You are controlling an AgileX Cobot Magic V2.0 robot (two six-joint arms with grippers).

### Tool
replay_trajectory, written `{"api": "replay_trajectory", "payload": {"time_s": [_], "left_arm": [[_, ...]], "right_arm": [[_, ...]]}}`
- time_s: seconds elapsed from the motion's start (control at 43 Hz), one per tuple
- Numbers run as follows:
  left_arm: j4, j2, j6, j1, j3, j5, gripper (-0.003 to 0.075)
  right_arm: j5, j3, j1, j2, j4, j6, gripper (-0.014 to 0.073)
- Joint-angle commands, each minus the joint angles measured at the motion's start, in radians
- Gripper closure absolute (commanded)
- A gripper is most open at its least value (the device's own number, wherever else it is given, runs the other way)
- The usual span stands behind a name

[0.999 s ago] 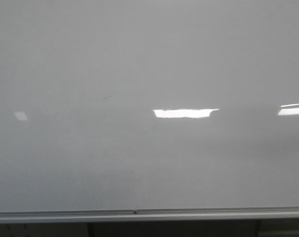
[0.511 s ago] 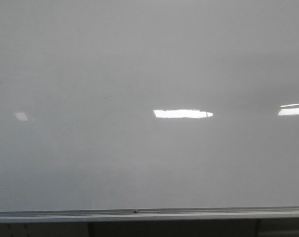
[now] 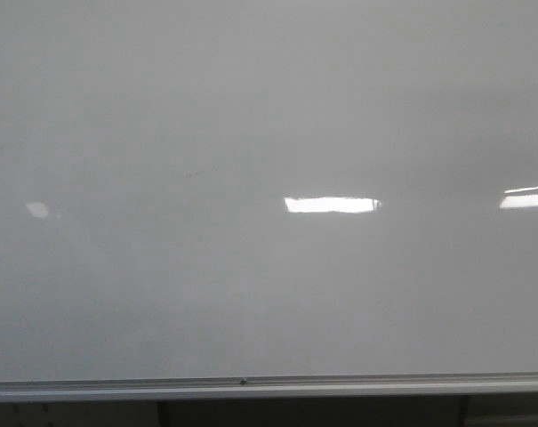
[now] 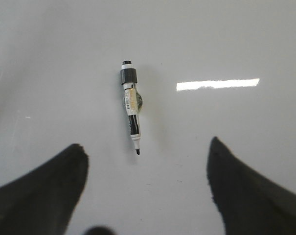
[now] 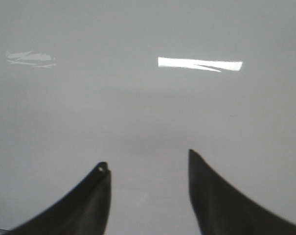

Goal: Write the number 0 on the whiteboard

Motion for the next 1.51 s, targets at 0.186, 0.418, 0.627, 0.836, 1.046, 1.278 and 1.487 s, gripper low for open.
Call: {"api": "replay_trajectory", "payload": {"time_s": [0.186,0.418,0.627,0.836,1.046,1.278,1.487], "left_arm": [[-0.018,0.092,-0.008,-0.008,-0.041,-0.098,0.0048],[-0.11,0.419,-0.008,-0.008,-0.105,-0.202,0.0048],[-0.128,0.713,-0.008,-0.008,-0.227,-0.322,0.0048],[-0.147,0.912,-0.008,0.038,-0.333,-0.341,0.0048],[-0.149,1.003,-0.008,0.087,-0.358,-0.371,0.0048],[-0.129,1.076,-0.008,0.087,-0.361,-0.476,0.0048],[-0.129,1.117,-0.008,0.087,-0.361,-0.54,0.0091]], "right_arm": [[-0.072,-0.037,0.0,0.013,-0.009,-0.004,0.0043],[-0.07,-0.037,0.0,0.013,-0.009,-0.004,0.0043],[-0.068,-0.037,0.0,0.013,-0.009,-0.004,0.0043],[-0.064,-0.037,0.0,0.013,-0.009,-0.004,0.0043],[-0.064,-0.037,0.0,0.013,-0.009,-0.004,0.0043],[-0.064,-0.037,0.0,0.013,-0.009,-0.004,0.0043],[-0.064,-0.037,0.0,0.013,-0.009,-0.004,0.0043]]}}
